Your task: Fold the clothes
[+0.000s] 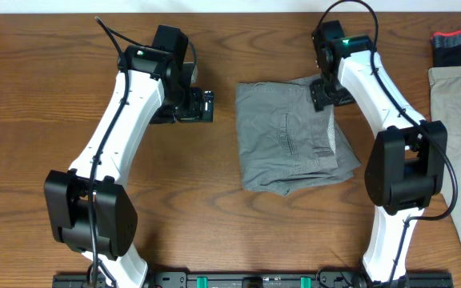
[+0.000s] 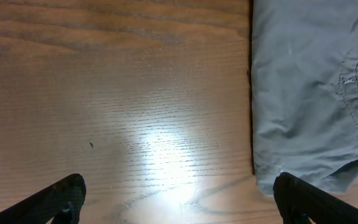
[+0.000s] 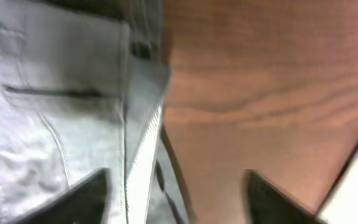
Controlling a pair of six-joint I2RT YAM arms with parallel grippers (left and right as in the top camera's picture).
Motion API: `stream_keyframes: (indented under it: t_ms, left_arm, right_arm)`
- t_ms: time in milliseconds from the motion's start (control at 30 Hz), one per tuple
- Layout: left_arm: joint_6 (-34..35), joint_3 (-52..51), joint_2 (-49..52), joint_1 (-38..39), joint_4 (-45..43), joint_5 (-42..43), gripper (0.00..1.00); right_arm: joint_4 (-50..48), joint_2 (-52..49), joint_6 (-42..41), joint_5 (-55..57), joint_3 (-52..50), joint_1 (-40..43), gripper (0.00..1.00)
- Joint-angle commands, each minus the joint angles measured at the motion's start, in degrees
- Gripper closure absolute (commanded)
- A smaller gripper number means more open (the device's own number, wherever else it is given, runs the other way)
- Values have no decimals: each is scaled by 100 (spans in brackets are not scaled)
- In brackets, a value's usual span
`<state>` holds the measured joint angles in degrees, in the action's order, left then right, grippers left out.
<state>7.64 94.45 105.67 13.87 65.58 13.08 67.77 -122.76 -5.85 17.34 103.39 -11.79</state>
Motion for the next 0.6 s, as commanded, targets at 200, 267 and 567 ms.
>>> stream_keyframes:
  t_ms: [200, 267, 567]
  left_arm:
    - [-48, -28, -85, -28, 28, -59, 2]
    - [-50, -28, -85, -7, 83, 87, 6]
    - [-46, -251, -66, 540, -111, 1073, 73]
  right_arm:
    - [627, 212, 129, -1847, 966, -85, 99]
    - [566, 221, 387, -2343, 1023, -98, 99]
    - [-348, 76, 107, -2378, 629, 4, 99]
